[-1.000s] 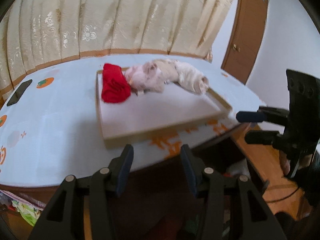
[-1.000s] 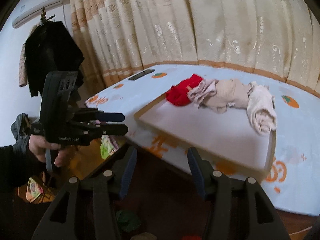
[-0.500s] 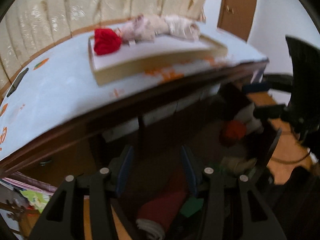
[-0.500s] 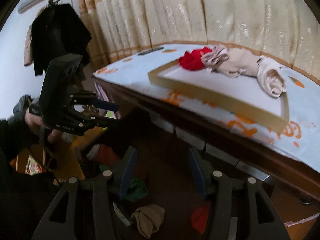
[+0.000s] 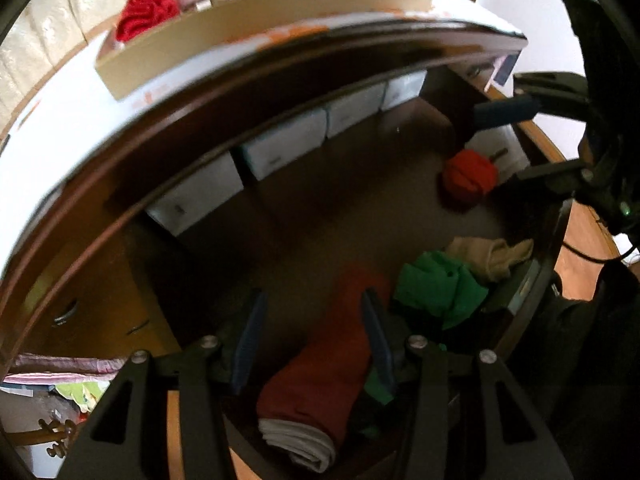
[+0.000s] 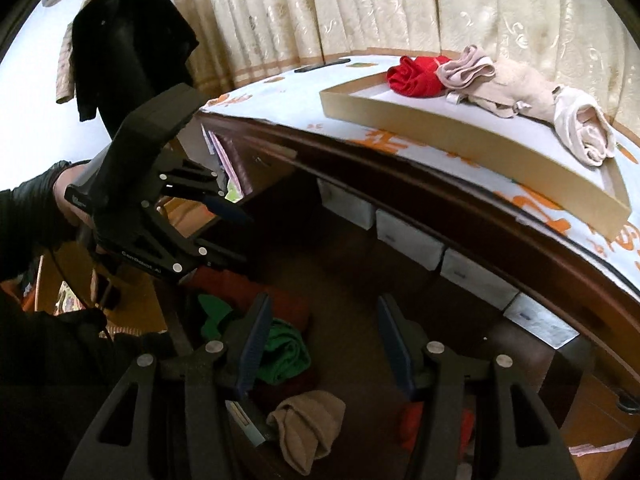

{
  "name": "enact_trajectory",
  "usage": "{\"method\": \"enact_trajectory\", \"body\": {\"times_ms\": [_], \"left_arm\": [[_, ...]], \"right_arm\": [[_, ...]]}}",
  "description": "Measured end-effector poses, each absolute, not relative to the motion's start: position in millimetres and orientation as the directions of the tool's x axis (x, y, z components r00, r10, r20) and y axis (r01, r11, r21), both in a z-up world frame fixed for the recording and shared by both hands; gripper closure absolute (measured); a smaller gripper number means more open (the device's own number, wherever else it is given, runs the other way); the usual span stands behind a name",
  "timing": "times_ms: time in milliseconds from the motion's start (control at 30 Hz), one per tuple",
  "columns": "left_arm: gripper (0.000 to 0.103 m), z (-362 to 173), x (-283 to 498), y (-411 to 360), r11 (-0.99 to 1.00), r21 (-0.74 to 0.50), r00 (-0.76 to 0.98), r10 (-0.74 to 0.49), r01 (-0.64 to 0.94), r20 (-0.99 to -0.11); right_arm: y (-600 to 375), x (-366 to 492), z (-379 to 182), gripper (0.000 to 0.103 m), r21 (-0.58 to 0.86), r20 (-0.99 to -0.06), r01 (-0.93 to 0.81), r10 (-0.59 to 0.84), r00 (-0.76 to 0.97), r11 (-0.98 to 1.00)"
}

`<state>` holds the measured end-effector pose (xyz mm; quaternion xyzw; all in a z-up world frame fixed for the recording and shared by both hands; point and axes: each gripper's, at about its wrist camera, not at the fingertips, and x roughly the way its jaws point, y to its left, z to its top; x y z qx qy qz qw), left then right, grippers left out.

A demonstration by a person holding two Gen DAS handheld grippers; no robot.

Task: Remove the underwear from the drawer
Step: 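Lower both grippers down into the open drawer toward the clothes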

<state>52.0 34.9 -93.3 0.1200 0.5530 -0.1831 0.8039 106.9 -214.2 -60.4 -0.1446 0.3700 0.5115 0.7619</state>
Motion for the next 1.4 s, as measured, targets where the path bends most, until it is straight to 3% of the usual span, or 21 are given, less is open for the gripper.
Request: {"method": "enact_trajectory", "body": {"times_ms": [733, 1067, 1100, 1133, 1233, 1400], "left_arm": [[0.054, -149.2, 64.2, 19.4, 0.863, -0.103, -0.012, -0.112, 0.494, -0.994], [0.054, -163.0, 70.0, 16.2, 0.869, -0.134, -0.060, -0.120, 0.477, -0.991], [0.056, -163.5, 69.2, 16.5, 0.869, -0.138, -0.053, -0.128, 0.476, -0.990], [0.067, -162.7, 66.9, 14.9, 0.859, -0.141, -0.048, -0.135, 0.492, -0.990], [0.078, -153.2, 62.1, 14.3, 0.849, -0.141, -0.012, -0.157, 0.509, -0.988], [0.084, -124.2, 65.5, 36.7, 0.881, -0.174, 0.105, -0.243, 0.439, -0.964]], "right_arm": [[-204.7, 118.2, -83.8, 0.047, 0.197, -0.740, -0.889, 0.658, 0.141, 0.413], [-199.9, 121.1, -86.1, 0.047, 0.193, -0.751, -0.893, 0.647, 0.132, 0.406], [-199.3, 120.6, -86.5, 0.046, 0.191, -0.752, -0.894, 0.646, 0.132, 0.406], [-198.0, 120.0, -86.5, 0.047, 0.187, -0.754, -0.896, 0.643, 0.132, 0.403], [-197.1, 119.8, -86.1, 0.046, 0.184, -0.755, -0.898, 0.642, 0.131, 0.400], [-195.8, 119.5, -86.5, 0.046, 0.180, -0.762, -0.899, 0.634, 0.129, 0.399]]}}
